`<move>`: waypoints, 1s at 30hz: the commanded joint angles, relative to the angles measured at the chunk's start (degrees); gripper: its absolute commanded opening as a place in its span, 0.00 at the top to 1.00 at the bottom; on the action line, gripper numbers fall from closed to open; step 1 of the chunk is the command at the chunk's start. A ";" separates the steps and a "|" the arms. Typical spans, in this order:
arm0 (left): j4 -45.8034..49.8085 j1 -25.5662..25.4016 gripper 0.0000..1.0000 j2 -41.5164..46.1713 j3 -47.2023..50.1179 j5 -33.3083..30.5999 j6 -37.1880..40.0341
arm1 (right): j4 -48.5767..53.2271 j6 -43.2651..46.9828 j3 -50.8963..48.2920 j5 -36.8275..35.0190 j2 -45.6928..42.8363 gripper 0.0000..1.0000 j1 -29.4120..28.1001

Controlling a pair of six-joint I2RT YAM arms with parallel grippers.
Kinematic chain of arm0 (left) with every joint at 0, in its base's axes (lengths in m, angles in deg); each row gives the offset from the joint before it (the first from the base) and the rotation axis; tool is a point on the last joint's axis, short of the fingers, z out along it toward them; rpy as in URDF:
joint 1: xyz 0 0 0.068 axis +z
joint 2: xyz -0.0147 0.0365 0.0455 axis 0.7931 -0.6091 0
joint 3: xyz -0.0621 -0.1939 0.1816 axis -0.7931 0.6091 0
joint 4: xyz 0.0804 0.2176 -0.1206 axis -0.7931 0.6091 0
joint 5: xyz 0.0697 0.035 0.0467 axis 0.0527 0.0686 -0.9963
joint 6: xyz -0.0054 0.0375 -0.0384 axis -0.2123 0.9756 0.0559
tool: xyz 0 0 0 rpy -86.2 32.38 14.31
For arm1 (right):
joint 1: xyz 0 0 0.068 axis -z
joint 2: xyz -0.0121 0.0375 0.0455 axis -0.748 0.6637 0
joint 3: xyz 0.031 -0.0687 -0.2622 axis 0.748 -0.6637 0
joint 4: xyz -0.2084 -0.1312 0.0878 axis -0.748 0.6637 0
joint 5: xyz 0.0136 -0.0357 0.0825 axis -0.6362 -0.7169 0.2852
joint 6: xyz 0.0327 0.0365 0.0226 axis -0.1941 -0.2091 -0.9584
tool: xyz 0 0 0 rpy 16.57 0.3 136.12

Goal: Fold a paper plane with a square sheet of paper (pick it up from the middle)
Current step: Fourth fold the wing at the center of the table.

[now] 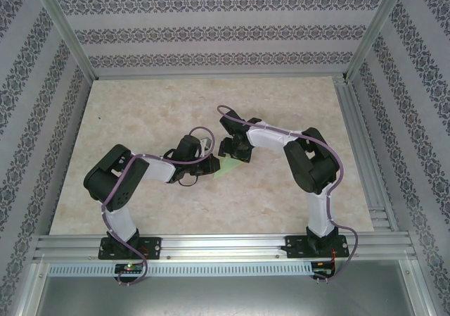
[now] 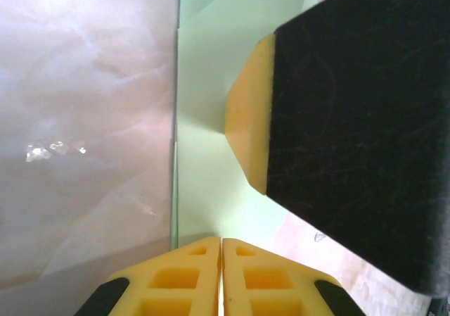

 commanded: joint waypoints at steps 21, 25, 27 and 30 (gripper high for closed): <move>12.91 0.07 0.92 -4.56 -0.96 -3.28 3.88 | -5.71 6.69 0.77 3.26 -9.68 0.29 3.42; 14.07 0.07 0.92 -4.62 -1.53 -3.68 4.33 | -12.28 7.96 -5.88 6.49 -15.71 0.31 3.94; 14.34 0.08 0.93 -4.58 -1.69 -3.79 4.37 | -15.37 8.27 -8.96 8.47 -17.03 0.38 3.96; 14.80 0.08 0.94 -4.47 -1.83 -3.93 4.34 | -18.93 8.50 -11.33 13.40 -15.94 0.60 3.92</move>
